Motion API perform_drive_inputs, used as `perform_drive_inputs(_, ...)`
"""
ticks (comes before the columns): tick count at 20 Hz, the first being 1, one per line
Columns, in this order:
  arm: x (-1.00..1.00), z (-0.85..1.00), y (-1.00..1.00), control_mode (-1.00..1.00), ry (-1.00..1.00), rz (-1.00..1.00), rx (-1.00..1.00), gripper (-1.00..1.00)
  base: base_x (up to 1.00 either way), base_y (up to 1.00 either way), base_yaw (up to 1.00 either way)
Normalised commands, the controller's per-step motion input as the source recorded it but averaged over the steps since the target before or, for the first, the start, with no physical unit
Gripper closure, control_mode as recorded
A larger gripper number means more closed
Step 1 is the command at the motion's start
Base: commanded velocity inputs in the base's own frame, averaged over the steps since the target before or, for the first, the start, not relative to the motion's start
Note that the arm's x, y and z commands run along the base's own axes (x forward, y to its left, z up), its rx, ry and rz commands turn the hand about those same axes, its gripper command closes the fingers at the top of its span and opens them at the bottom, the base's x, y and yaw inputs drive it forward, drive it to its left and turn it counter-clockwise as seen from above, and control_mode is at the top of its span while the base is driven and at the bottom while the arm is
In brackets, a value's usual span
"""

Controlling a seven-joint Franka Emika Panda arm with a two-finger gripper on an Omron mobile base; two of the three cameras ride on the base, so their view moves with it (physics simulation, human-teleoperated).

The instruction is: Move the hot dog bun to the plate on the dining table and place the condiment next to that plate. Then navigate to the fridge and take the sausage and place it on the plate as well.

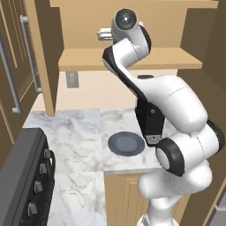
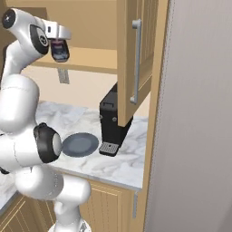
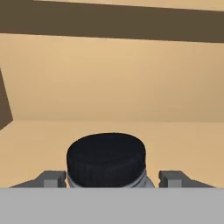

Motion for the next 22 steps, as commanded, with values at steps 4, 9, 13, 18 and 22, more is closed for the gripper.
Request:
perform_drive_inputs(4,-1.00,-0.27,-0.27,-1.00,-0.02,0.00,0.00,1.00,0.00,0.00,0.00)
perform_drive_inputs(9,-1.00,-0.25,-0.46,-1.00,0.00,0.00,0.00,1.00,0.00,0.00,0.00)
perform_drive_inputs(13,-1.00,-0.37,-0.39,-1.00,0.06,0.00,0.00,1.00,0.00,0.00,0.00)
perform_drive_inputs(18,-0.54,-0.74,-0.21,-1.00,0.20,0.00,0.00,1.00,0.00,0.00,0.00)
perform_drive_inputs(22,-0.30,-0.91,-0.20,-1.00,0.22,0.00,0.00,1.00,0.00,0.00,0.00)
